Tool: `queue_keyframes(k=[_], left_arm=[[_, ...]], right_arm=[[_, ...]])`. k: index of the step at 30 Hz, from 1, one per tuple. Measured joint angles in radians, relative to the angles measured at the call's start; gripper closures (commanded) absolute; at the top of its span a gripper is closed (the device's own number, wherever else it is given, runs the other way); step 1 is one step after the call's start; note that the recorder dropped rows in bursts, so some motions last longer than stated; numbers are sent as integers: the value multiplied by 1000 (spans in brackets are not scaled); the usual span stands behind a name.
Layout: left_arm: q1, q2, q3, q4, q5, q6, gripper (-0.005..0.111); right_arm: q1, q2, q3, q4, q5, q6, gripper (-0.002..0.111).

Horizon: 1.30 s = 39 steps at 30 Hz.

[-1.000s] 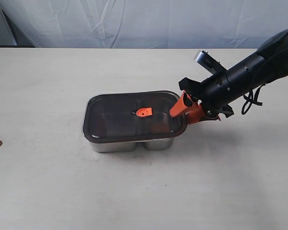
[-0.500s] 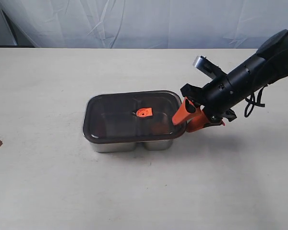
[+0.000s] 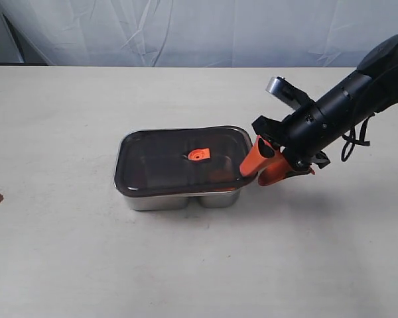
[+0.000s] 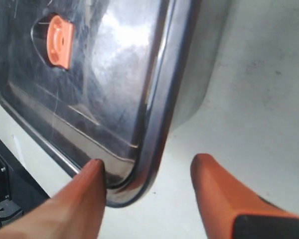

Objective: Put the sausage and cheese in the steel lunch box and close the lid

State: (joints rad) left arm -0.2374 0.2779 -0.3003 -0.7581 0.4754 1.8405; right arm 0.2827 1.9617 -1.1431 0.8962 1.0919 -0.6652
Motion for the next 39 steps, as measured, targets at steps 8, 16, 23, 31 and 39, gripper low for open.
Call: queue_keyframes(k=[8,16,23,31,39], left_arm=[[0,0,0,0,0,0,56],[0,0,0,0,0,0,56],[0,0,0,0,0,0,56],[0,0,0,0,0,0,56],[0,0,0,0,0,0,56]], right_arm=[[0,0,0,-9,6,15,108],[0,-5,0,1,6,20,108],[0,-5,0,25,0,99,108],[0,-5,0,72,8,158,108],[0,-5,0,62,8,167,108]])
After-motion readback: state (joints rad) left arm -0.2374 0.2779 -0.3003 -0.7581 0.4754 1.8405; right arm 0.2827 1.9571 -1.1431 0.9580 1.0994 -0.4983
